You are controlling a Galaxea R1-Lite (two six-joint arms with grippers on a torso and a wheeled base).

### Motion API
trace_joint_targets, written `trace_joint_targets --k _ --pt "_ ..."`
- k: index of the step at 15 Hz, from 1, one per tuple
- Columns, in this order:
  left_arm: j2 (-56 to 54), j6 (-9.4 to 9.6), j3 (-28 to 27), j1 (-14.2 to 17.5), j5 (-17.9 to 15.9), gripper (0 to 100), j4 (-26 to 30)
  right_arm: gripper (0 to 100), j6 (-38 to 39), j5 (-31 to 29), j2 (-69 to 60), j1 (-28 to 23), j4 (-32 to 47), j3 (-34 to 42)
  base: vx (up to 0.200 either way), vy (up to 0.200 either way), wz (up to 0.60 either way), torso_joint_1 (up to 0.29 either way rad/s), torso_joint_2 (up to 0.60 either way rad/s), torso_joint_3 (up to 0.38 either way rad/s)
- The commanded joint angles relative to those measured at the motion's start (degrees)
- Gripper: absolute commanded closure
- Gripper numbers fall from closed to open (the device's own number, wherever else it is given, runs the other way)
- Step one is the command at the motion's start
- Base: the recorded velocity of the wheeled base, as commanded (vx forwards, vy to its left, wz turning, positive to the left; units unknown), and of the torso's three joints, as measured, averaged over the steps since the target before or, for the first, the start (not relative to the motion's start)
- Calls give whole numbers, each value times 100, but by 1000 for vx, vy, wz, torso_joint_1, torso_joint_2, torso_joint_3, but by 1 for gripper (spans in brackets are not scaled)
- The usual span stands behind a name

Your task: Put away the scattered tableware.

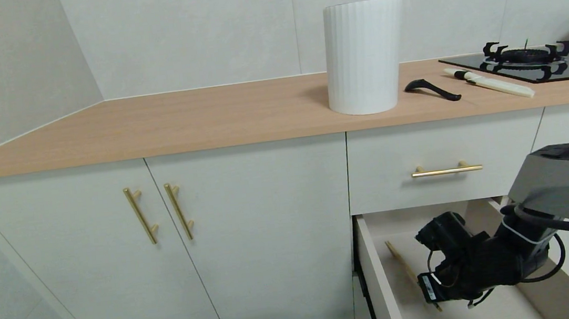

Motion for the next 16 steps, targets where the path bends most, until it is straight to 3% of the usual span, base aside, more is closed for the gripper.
trace_joint_targets --k 1,6,9,16 --pt "0 0 0 0 1 0 2 0 4 1 32 -2 -1 -9 0 0 0 0 0 0" --pt "0 0 0 0 1 0 2 0 4 10 -188 33 -1 105 0 0 0 0 0 0" --pt "0 0 0 0 1 0 2 0 -5 10 -1260 42 8 571 0 0 0 0 0 0" --pt "0 0 0 0 1 0 2 0 -409 -78 -3238 -626 61 887 0 0 0 0 0 0"
